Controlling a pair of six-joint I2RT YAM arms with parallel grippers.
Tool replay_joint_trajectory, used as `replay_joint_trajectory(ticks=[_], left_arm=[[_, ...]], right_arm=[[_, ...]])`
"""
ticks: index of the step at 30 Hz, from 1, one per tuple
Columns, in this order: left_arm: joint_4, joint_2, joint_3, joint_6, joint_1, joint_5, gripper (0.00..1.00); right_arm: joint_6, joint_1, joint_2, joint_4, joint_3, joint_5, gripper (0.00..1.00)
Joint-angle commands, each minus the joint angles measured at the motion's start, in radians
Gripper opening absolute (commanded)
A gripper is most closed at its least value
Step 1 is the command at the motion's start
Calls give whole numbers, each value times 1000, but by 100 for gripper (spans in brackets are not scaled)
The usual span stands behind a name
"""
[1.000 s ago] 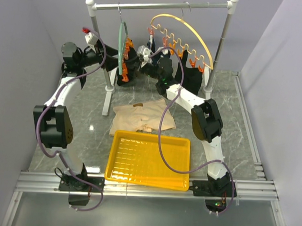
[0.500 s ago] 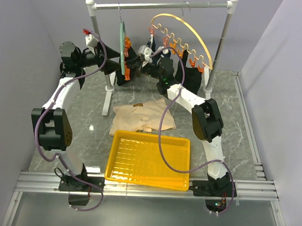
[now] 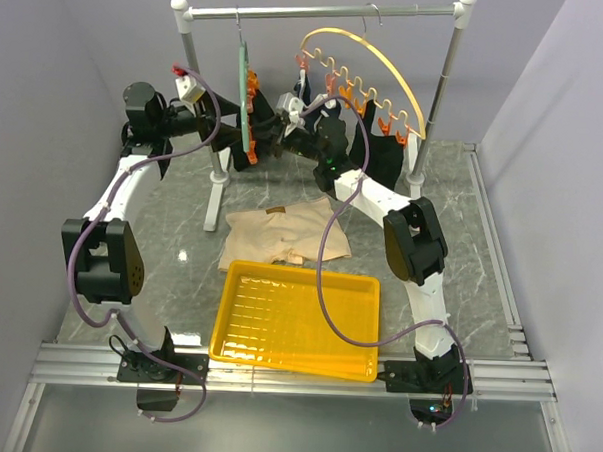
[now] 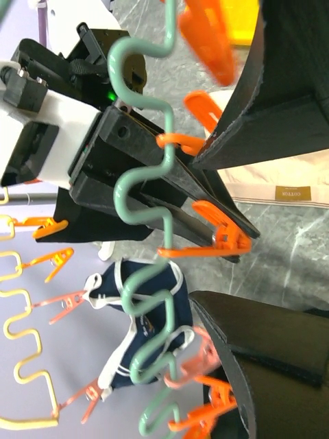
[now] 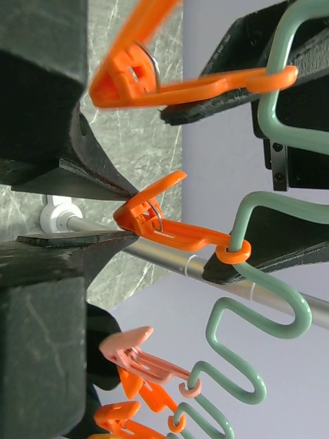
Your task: Clip the underwear to the hanger
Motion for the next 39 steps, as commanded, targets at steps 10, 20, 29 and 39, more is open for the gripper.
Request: replay_joint_trajectory(ticks=[10, 20, 29, 39], left_arm=[[-50, -11, 24, 137, -48, -10, 69], [-11, 21, 52, 56, -54, -18, 32], [123, 35, 28, -148, -53, -32, 0], [145, 38, 31, -246, -45, -53, 0]], right_arm=[[-2, -3, -74, 38, -7, 19, 0], [-18, -3, -76, 18, -7, 17, 0], [-91, -20, -169, -87, -146, 65, 53], [-117, -61, -306, -322, -273, 62, 61]])
